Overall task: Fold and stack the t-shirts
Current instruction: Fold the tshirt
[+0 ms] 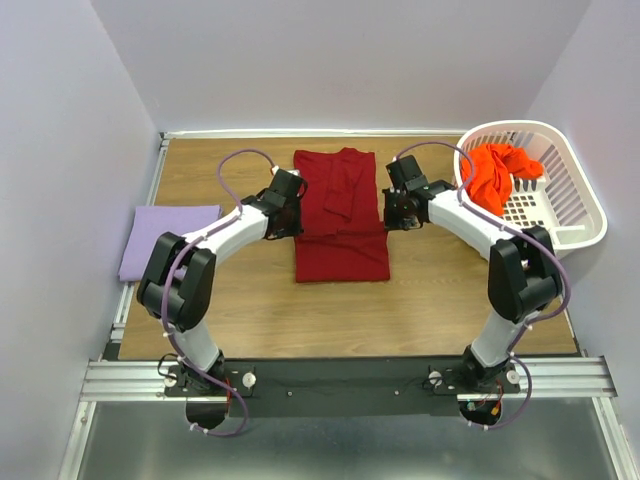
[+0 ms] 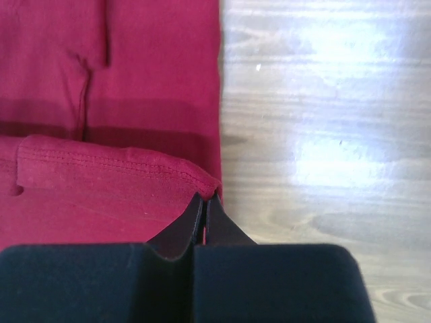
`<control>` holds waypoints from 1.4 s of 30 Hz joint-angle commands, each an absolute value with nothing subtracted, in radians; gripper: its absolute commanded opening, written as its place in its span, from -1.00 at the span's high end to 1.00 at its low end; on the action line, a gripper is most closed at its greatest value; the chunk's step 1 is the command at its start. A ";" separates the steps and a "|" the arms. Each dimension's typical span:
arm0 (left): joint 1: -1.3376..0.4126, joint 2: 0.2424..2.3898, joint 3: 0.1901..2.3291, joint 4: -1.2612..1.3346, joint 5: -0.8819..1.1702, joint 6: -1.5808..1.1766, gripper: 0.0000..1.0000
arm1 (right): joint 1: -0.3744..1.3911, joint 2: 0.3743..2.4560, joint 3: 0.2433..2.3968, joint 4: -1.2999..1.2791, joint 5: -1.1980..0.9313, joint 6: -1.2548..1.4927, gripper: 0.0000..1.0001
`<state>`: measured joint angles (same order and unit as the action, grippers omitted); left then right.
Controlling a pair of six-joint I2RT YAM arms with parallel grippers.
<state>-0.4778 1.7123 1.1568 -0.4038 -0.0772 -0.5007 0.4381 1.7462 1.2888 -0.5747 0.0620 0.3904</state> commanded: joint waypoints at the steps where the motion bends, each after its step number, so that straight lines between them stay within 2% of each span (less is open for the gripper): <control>1: -0.460 1.741 1.212 -0.379 -0.153 -0.456 1.00 | 0.420 1.788 1.339 -0.554 0.075 0.356 0.99; 23: -0.434 1.920 1.328 -0.322 -0.173 -0.480 1.00 | 0.377 1.960 1.410 -0.463 0.084 0.307 0.99; 26: -0.433 1.939 1.335 -0.318 -0.172 -0.489 1.00 | 0.377 1.980 1.411 -0.454 0.086 0.302 0.94; 27: -0.434 1.942 1.335 -0.318 -0.172 -0.492 0.87 | 0.377 1.985 1.413 -0.454 0.075 0.299 0.89; 28: -0.433 1.942 1.333 -0.318 -0.170 -0.492 0.79 | 0.377 1.983 1.413 -0.456 0.068 0.296 0.74; 29: -0.434 1.927 1.330 -0.318 -0.170 -0.495 0.58 | 0.376 1.971 1.410 -0.456 0.052 0.290 0.66; 31: -0.434 1.902 1.316 -0.316 -0.176 -0.502 0.38 | 0.377 1.945 1.408 -0.456 0.040 0.284 0.40; 34: -0.440 1.820 1.295 -0.318 -0.209 -0.526 0.07 | 0.380 1.889 1.410 -0.454 0.012 0.284 0.23; 40: -0.501 1.658 1.221 -0.342 -0.265 -0.592 0.04 | 0.445 1.822 1.395 -0.408 -0.052 0.287 0.19; 42: -0.560 1.626 1.181 -0.331 -0.273 -0.613 0.16 | 0.469 1.818 1.373 -0.350 -0.119 0.288 0.24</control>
<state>-0.4831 1.6882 1.2396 -0.3382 -0.2165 -0.5571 0.4145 1.8530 1.3884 -0.4442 0.0010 0.2943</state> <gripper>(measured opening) 0.469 0.405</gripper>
